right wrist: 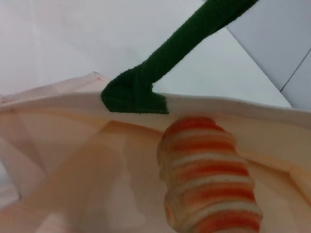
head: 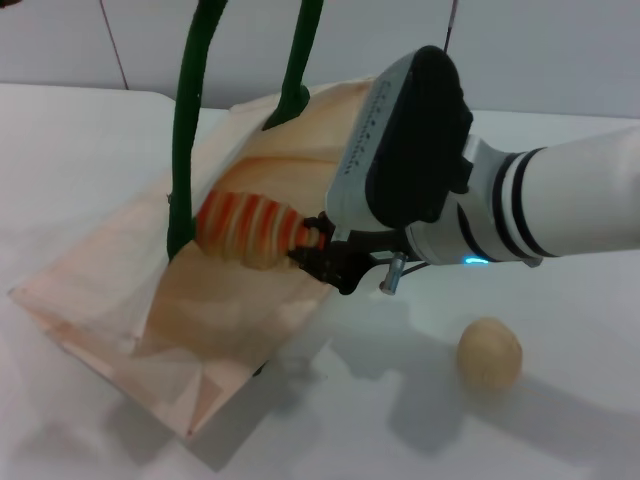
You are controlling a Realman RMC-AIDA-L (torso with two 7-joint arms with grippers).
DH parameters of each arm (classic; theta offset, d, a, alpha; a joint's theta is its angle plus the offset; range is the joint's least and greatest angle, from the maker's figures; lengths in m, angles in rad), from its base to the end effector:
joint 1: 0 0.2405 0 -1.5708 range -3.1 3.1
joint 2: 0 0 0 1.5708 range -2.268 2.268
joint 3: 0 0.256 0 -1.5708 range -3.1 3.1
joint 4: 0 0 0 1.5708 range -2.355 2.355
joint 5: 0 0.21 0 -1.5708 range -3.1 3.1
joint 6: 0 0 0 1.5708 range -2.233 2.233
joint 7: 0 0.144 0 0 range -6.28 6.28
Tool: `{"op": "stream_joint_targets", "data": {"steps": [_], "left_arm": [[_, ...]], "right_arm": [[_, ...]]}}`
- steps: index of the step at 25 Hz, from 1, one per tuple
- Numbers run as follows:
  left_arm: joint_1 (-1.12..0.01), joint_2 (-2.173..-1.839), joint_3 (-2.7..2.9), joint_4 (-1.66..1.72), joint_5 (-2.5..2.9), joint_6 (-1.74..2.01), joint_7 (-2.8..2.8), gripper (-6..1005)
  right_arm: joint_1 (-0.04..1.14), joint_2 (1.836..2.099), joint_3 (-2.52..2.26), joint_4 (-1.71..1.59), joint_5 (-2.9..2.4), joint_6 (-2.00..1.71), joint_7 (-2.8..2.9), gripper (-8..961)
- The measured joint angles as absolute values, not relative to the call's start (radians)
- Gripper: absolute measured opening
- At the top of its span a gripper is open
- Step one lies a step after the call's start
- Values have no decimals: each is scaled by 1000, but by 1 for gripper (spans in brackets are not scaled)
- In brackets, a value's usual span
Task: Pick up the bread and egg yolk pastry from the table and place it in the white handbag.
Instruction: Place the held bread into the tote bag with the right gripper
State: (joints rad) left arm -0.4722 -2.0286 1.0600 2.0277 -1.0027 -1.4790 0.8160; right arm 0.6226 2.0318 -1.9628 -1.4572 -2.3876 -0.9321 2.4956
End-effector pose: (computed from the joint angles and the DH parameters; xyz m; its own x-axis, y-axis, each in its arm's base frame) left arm -0.0649 0.3290 0.1485 0.9633 0.0139 0.2679 0.1912 -0.7361 -0.6494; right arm 0.0703 0.3367 -0.0884 0.9979 -0.0531 0.0377 -0.0347 -0.9237 -0.3815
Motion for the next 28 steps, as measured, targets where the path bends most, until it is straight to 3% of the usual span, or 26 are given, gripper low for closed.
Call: {"op": "stream_joint_targets", "data": {"steps": [28], "left_arm": [[-473, -2030, 1087, 2026, -998, -1470, 810, 122]], "right_arm": [[684, 2033, -1945, -1350, -2404, -902, 2546, 259]]}}
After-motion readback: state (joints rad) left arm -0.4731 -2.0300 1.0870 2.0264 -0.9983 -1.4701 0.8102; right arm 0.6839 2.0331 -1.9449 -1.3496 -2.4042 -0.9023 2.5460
